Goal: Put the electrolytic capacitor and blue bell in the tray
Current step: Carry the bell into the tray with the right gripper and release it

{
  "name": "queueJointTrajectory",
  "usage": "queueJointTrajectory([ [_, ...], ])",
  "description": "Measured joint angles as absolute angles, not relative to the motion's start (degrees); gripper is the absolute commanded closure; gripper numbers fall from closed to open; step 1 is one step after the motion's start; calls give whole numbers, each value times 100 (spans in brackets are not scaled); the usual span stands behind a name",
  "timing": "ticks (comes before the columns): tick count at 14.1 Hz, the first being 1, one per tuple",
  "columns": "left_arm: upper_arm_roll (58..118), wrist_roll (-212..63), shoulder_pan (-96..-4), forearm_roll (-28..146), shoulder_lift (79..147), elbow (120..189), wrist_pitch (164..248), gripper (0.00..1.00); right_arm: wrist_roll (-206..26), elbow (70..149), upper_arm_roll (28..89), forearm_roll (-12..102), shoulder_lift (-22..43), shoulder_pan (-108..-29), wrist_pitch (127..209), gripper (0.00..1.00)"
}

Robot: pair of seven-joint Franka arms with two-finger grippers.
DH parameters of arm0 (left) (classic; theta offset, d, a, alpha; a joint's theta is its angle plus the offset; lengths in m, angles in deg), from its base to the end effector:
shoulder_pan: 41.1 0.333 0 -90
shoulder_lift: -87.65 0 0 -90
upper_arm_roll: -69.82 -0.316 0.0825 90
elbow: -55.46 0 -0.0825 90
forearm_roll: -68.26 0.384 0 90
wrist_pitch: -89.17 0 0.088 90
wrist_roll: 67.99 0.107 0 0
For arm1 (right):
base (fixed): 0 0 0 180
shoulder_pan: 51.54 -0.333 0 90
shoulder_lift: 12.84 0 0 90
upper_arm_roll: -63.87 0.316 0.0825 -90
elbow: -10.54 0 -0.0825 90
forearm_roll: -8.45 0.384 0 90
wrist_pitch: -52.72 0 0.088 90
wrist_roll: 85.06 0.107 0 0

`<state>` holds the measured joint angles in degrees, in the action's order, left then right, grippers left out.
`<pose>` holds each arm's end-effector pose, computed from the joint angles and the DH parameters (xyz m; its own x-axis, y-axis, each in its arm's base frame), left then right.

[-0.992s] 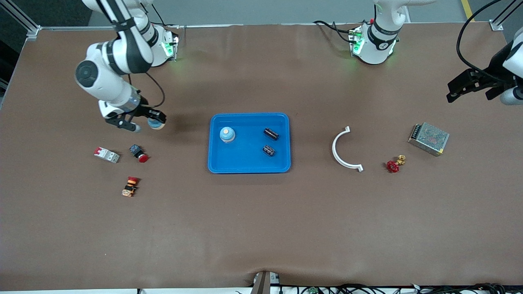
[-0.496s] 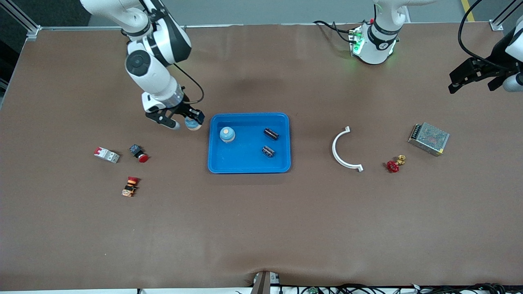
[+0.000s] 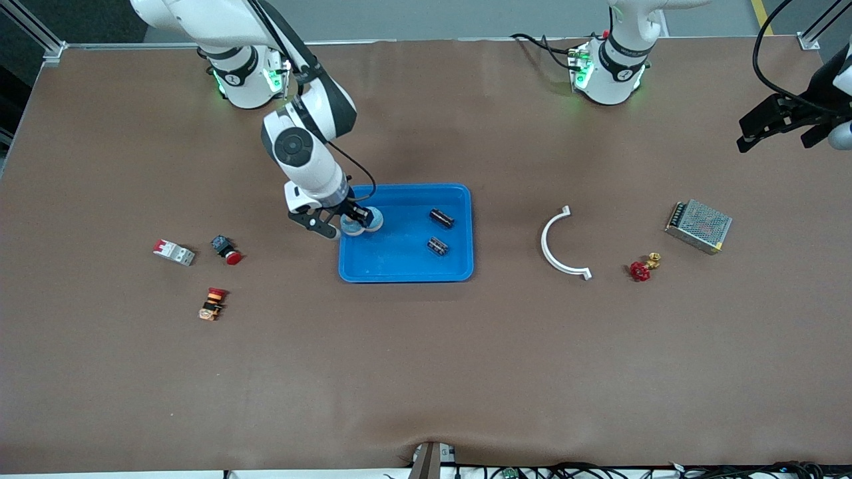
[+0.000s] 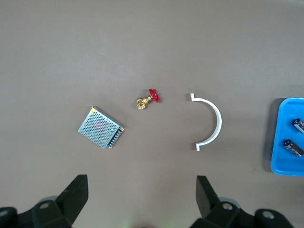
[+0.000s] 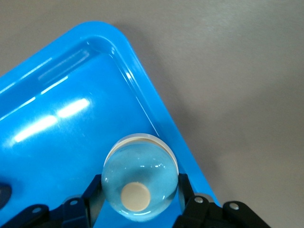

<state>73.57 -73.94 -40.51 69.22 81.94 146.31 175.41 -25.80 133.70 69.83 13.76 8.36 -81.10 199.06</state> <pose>0.5156 -0.0286 0.6650 0.9985 0.0500 0.0213 0.0504 -0.9985 -0.0211 0.4679 0.3322 0.2309 0.8778 -0.4749 -0.0625 -0.4786 -0.8749 -0.0737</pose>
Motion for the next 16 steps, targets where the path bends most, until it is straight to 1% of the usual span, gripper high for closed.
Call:
queueJointTrajectory([
  [8,7343,-7392,-4042,6922,8168,14631,17521,0,-2449,12529,6898,1282,1586,-8115,19905,100],
  [16,7344,-7385,-3950,6922,8093,14631,17468,0,-2440,12325,6804,1248,1915,-8118,20058,100],
])
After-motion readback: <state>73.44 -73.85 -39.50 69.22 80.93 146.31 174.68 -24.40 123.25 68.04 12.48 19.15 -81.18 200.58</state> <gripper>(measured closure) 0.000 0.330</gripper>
